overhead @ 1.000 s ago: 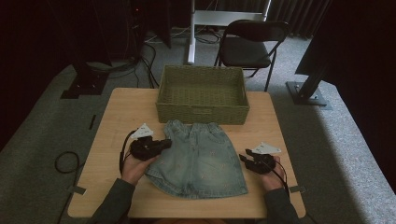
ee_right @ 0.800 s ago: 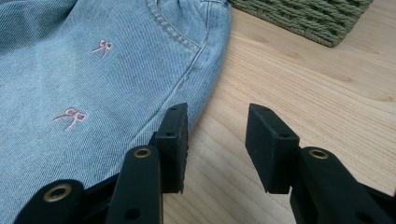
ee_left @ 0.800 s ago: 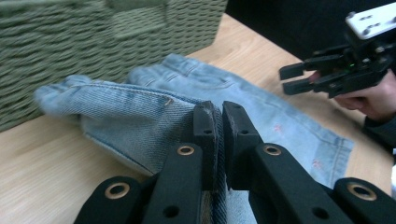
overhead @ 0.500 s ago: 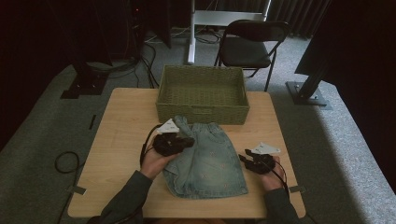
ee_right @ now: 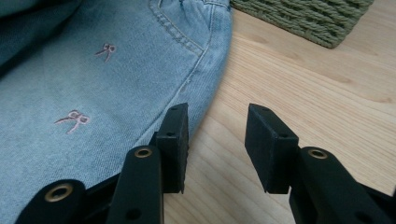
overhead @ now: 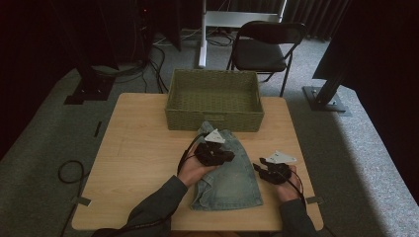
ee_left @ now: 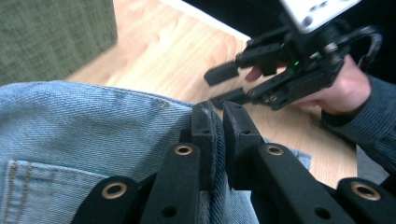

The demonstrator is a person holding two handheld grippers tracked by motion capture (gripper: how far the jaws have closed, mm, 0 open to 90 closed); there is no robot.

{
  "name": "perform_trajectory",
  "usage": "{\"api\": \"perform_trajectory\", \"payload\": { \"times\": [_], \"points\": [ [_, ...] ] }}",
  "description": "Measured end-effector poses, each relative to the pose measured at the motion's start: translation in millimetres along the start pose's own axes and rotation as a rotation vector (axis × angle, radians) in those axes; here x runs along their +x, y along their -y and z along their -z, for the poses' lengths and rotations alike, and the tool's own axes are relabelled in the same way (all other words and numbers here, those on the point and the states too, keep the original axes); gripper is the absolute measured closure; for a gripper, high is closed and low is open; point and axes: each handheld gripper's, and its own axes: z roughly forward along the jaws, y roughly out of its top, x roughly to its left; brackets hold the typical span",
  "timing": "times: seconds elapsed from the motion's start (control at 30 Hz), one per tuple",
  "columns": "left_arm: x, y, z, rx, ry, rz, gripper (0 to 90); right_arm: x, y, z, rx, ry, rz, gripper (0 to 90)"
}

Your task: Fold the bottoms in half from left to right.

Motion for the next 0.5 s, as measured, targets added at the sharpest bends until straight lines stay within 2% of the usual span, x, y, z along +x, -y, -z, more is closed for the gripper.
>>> {"api": "perform_trajectory", "payload": {
  "times": [0.03, 0.07, 0.1, 0.17, 0.33, 0.37, 0.5],
  "points": [
    [5.3, 3.6, -2.8, 0.008, 0.011, 0.023, 82.7, 0.8, -0.2, -0.1, 0.002, 0.003, 0.004, 59.9],
    [5.3, 3.6, -2.8, 0.008, 0.011, 0.023, 79.9, 0.8, -0.2, -0.1, 0.002, 0.003, 0.004, 59.9],
    [11.4, 5.9, -0.1, -0.015, 0.058, 0.057, 75.2, 1.8, -1.1, -0.7, 0.002, 0.001, 0.009, 59.9],
    [13.6, 6.5, 2.1, -0.028, 0.07, 0.072, 72.2, 3.0, -2.9, -0.9, -0.001, -0.001, 0.013, 59.8],
    [21.0, 9.4, 17.9, -0.07, 0.061, 0.098, 69.6, 7.2, -8.4, -1.0, -0.009, -0.008, 0.032, 59.5],
    [22.2, 10.9, 20.7, -0.073, 0.052, 0.098, 68.8, 11.5, -13.6, -0.4, -0.012, -0.012, 0.051, 59.3],
    [27.3, 19.9, 29.1, -0.065, 0.02, 0.106, 68.1, 14.3, -20.9, 0.6, -0.027, -0.016, 0.065, 59.3]
  ]
}}
